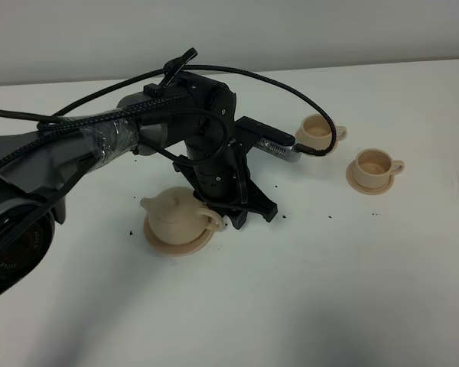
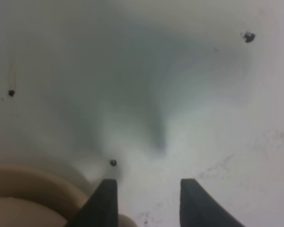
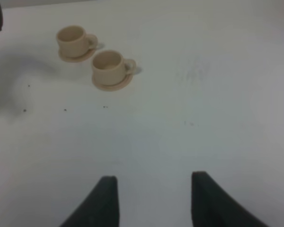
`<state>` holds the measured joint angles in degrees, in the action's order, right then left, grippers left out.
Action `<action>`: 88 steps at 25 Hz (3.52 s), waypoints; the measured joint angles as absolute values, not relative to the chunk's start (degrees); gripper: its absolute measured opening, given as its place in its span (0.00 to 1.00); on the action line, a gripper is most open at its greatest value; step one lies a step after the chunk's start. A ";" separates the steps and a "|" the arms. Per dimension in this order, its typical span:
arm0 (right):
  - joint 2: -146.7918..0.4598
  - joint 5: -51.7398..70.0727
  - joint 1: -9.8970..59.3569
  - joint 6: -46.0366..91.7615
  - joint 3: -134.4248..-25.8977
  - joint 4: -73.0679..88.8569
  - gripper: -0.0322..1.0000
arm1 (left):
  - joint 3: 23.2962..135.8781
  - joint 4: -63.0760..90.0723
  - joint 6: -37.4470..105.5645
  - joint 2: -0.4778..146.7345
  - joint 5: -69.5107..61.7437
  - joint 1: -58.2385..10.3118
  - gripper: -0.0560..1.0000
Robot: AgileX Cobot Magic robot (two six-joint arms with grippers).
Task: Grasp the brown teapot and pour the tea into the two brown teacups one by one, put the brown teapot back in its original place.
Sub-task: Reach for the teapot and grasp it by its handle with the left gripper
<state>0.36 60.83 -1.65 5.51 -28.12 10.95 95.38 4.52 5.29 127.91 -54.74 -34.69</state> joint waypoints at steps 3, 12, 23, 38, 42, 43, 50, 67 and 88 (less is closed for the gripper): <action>0.36 60.83 -1.65 5.51 -28.12 10.95 0.41 | 95.38 4.87 6.34 127.91 -56.59 -34.98 0.39; 0.36 60.83 -1.65 5.51 -28.12 10.95 0.41 | 95.38 5.11 9.29 127.91 -61.85 -35.30 0.39; 0.36 60.83 -1.65 5.51 -28.12 10.95 0.41 | 95.38 4.55 11.87 127.91 -67.64 -35.37 0.39; 0.36 60.83 -1.65 5.51 -28.12 10.95 0.41 | 95.44 1.99 12.77 127.91 -68.19 -35.33 0.39; 0.36 60.83 -1.65 5.51 -28.12 10.95 0.41 | 95.44 4.37 15.01 127.91 -68.19 -35.09 0.38; 0.36 60.83 -1.65 5.51 -28.12 10.95 0.41 | 95.44 5.19 15.68 127.91 -68.19 -35.09 0.38; 0.36 60.83 -1.65 5.51 -28.12 10.95 0.41 | 95.44 7.64 16.53 127.91 -68.19 -35.09 0.38; 0.36 60.83 -1.65 5.51 -28.12 10.95 0.41 | 95.44 8.48 15.75 127.91 -68.19 -35.09 0.38; 0.36 60.83 -1.65 5.51 -28.12 10.95 0.41 | 92.03 7.00 13.63 125.28 -68.19 -34.59 0.38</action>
